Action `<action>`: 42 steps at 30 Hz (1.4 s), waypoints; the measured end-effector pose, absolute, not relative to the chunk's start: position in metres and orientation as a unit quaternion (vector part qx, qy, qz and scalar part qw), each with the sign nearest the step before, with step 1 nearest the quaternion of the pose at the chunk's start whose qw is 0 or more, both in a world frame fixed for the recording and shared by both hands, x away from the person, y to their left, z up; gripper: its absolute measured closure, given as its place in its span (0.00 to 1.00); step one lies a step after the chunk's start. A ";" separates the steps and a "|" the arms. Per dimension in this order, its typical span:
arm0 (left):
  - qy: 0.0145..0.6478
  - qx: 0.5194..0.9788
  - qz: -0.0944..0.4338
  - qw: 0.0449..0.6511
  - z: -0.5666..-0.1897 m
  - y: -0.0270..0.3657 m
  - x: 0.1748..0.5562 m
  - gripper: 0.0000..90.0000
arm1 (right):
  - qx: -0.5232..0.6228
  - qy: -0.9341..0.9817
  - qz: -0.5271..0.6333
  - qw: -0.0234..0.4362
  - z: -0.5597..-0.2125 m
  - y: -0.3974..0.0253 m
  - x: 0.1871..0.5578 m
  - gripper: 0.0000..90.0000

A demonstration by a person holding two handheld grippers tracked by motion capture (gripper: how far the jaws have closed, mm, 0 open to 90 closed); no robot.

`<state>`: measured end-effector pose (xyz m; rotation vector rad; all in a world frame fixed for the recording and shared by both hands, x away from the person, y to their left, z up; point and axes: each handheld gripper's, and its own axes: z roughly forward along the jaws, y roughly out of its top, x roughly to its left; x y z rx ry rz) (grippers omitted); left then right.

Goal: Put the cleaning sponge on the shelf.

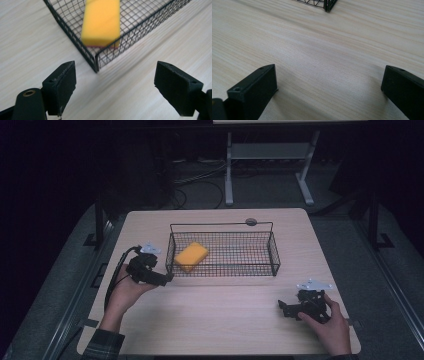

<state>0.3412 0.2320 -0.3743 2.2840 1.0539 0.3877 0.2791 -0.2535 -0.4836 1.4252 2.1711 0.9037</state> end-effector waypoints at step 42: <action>0.431 0.839 0.158 0.292 -0.464 0.264 0.276 0.15 | 0.509 0.774 0.322 0.194 -0.484 -0.253 0.279 0.00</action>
